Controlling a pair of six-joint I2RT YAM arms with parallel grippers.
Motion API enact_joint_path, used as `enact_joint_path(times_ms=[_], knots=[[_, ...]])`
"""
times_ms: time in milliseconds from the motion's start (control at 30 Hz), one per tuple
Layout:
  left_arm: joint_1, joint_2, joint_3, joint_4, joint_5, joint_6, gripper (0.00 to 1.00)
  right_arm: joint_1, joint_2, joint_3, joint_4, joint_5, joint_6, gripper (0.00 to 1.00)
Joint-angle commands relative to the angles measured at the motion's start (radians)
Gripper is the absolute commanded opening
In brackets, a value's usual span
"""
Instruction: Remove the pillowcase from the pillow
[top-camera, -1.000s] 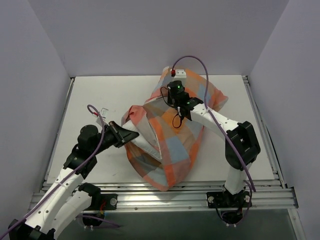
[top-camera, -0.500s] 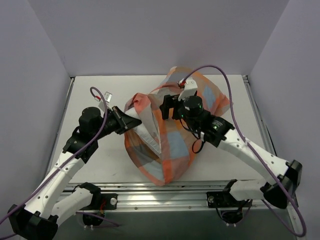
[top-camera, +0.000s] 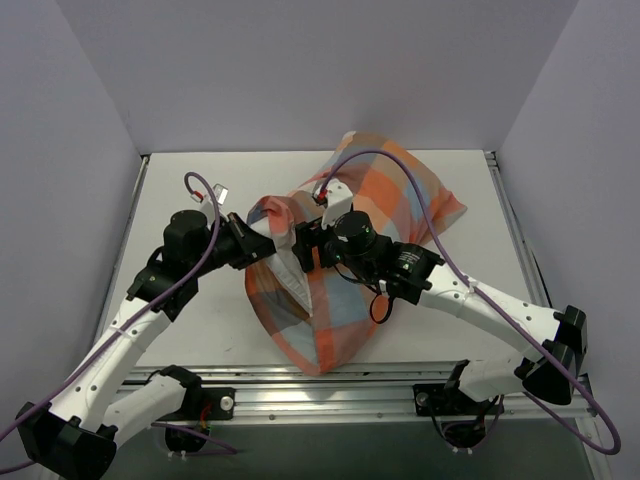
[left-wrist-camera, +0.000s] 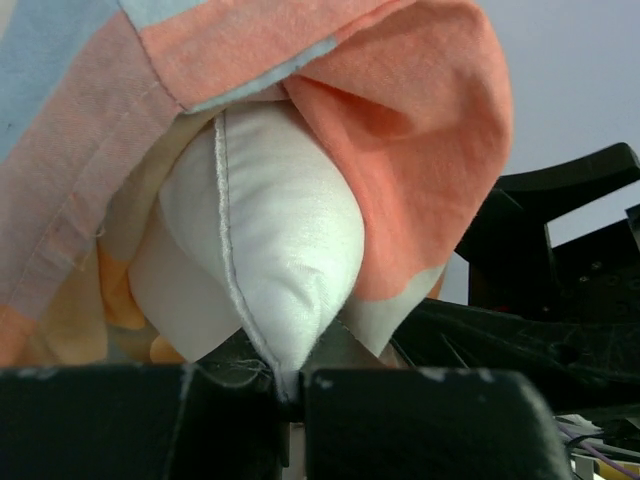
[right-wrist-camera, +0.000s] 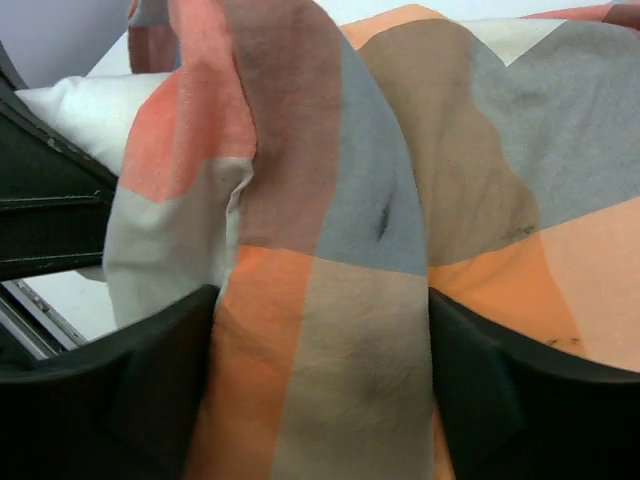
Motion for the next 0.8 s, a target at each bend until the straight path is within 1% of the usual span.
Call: enact_joint_path(times_ms=[0, 33, 67, 100, 167, 200, 267, 300, 367, 400, 433, 500, 533, 633, 700, 733, 767], knots=[[-0.011, -0.011, 0.077, 0.094, -0.009, 0.013, 0.02, 0.018, -0.003, 0.042, 0.002, 0.003, -0.024, 0.68], [-0.011, -0.011, 0.079, 0.088, -0.009, 0.016, 0.02, 0.018, 0.000, 0.040, 0.001, 0.026, -0.027, 0.61], [-0.011, -0.012, 0.080, 0.065, -0.006, 0.019, 0.02, 0.018, 0.003, 0.039, 0.002, 0.043, -0.036, 0.52], [-0.011, -0.015, 0.085, 0.051, -0.006, 0.029, 0.02, 0.016, 0.006, 0.028, 0.004, 0.065, -0.040, 0.34], [-0.008, -0.029, 0.093, -0.014, -0.001, 0.038, 0.02, 0.004, 0.006, 0.008, 0.016, 0.150, -0.056, 0.19], [-0.005, -0.035, 0.094, -0.035, 0.002, 0.045, 0.02, -0.031, 0.011, -0.005, 0.016, 0.164, -0.059, 0.07], [0.000, -0.055, 0.091, -0.070, 0.025, 0.050, 0.02, -0.095, 0.018, -0.019, 0.013, 0.178, -0.054, 0.00], [0.006, -0.061, 0.088, -0.073, 0.069, 0.052, 0.02, -0.167, 0.026, -0.026, 0.016, 0.180, -0.047, 0.00], [0.012, -0.077, 0.076, -0.073, 0.129, 0.052, 0.02, -0.236, 0.038, -0.035, 0.011, 0.192, -0.034, 0.00], [0.024, -0.078, 0.073, -0.072, 0.204, 0.058, 0.02, -0.267, 0.058, -0.029, 0.004, 0.187, -0.030, 0.00], [0.030, -0.078, 0.070, -0.067, 0.247, 0.061, 0.02, -0.319, 0.070, -0.012, -0.013, 0.181, -0.027, 0.00], [0.046, -0.078, 0.050, -0.035, 0.337, 0.062, 0.02, -0.358, 0.122, 0.013, -0.035, 0.192, -0.022, 0.00], [0.058, -0.078, 0.044, -0.020, 0.427, 0.062, 0.02, -0.393, 0.139, 0.028, -0.065, 0.189, -0.007, 0.00], [0.086, -0.078, 0.033, 0.019, 0.546, 0.069, 0.02, -0.442, 0.202, 0.056, -0.093, 0.195, 0.018, 0.00], [0.096, -0.086, 0.024, 0.045, 0.556, 0.064, 0.02, -0.447, 0.225, 0.053, -0.094, 0.183, 0.021, 0.00], [0.101, -0.086, 0.025, 0.049, 0.525, 0.061, 0.02, -0.447, 0.222, 0.044, -0.079, 0.142, 0.018, 0.00], [0.101, -0.083, 0.028, 0.048, 0.499, 0.061, 0.02, -0.447, 0.215, 0.033, -0.070, 0.114, 0.016, 0.05]])
